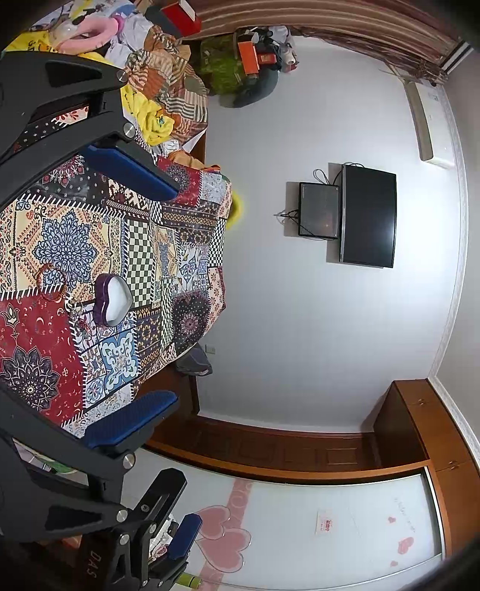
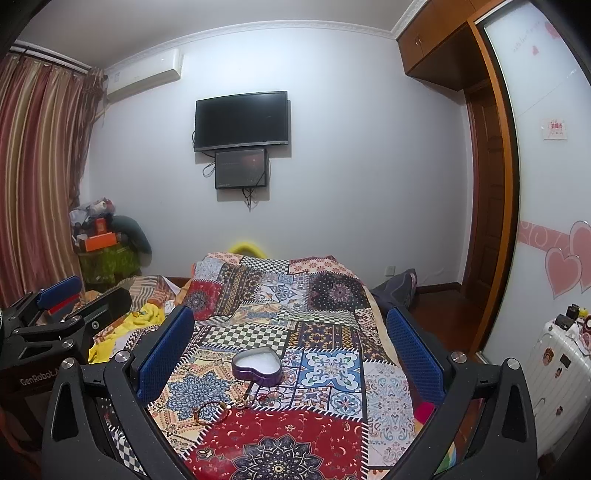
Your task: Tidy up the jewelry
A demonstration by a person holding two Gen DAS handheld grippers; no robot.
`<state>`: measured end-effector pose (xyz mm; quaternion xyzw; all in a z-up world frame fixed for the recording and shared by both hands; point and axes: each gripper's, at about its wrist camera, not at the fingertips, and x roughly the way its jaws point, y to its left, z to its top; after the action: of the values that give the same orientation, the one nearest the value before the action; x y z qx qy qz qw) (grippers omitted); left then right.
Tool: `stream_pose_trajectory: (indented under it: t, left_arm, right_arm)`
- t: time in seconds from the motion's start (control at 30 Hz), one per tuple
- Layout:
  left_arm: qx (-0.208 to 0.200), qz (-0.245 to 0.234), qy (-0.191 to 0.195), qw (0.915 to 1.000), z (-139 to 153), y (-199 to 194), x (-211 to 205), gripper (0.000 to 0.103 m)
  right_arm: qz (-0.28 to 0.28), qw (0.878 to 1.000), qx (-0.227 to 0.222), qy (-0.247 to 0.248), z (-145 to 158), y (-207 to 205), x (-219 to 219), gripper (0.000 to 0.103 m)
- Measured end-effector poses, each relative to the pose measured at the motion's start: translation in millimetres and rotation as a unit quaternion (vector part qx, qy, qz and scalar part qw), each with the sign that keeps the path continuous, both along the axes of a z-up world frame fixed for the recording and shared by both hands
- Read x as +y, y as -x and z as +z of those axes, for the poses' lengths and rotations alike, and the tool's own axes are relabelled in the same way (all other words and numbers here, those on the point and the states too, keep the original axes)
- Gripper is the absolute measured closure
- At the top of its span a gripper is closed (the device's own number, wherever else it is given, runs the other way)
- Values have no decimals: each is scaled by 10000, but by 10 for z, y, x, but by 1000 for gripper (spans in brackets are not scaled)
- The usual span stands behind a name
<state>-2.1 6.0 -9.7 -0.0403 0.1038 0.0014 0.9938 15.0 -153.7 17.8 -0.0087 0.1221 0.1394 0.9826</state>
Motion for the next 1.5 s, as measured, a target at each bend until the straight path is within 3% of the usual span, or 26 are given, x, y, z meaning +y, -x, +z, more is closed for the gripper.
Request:
stream_pose_trajectory:
  t: [1.5]
  left_arm:
    - [120, -31, -26, 9999, 60, -34, 10, 0]
  right_arm:
    - [-9, 9999, 123, -18, -36, -29, -22, 0]
